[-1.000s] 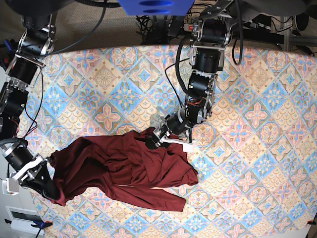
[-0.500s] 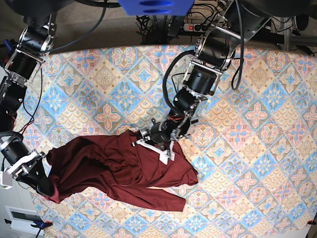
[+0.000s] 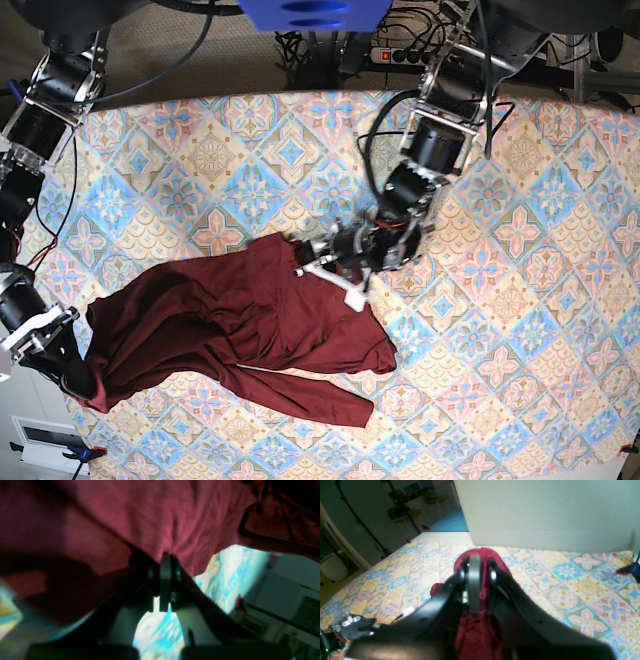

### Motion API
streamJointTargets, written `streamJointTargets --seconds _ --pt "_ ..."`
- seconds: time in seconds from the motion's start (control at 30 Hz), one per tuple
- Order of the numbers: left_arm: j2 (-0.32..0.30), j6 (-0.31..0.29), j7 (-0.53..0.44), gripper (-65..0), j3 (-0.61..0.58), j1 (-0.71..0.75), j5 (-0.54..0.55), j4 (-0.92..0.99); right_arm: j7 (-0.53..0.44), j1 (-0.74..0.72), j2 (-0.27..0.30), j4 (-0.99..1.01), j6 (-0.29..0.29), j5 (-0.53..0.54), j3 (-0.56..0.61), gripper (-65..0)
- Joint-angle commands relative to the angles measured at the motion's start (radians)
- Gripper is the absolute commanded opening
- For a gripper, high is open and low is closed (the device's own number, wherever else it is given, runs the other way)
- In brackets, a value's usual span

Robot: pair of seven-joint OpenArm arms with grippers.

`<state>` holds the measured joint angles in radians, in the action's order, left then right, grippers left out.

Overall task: Layout the t-shirt on the table in an organized manner, then fold the t-shirt properly
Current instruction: 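Pull the grasped shirt with the left gripper away from the right gripper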

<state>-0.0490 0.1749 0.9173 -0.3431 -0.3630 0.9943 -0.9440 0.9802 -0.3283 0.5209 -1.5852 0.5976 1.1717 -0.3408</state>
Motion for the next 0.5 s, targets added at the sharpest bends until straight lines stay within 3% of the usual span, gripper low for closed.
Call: streamJointTargets --seconds 0.0,0.1,0.23,0.47 --pt "-0.065 0.047 -0.002 -65.0 0.003 0.029 -0.044 -0.028 -0.034 -0.012 0.021 -0.017 0.008 0.027 -0.011 -64.7" --pt "-0.162 0.045 -0.008 -65.0 0.02 0.075 0.007 -0.108 -0.034 -0.007 0.021 -0.017 0.008 0.027 -0.022 -64.7" --pt "-0.257 0.045 -0.022 -65.0 0.131 0.146 0.042 -0.198 -0.034 -0.005 0.021 -0.017 0.008 0.027 -0.022 -64.7" --pt "-0.338 0.045 -0.025 -65.0 0.184 0.18 0.091 -0.277 -0.034 -0.005 0.021 -0.016 0.008 0.027 -0.02 -64.7"
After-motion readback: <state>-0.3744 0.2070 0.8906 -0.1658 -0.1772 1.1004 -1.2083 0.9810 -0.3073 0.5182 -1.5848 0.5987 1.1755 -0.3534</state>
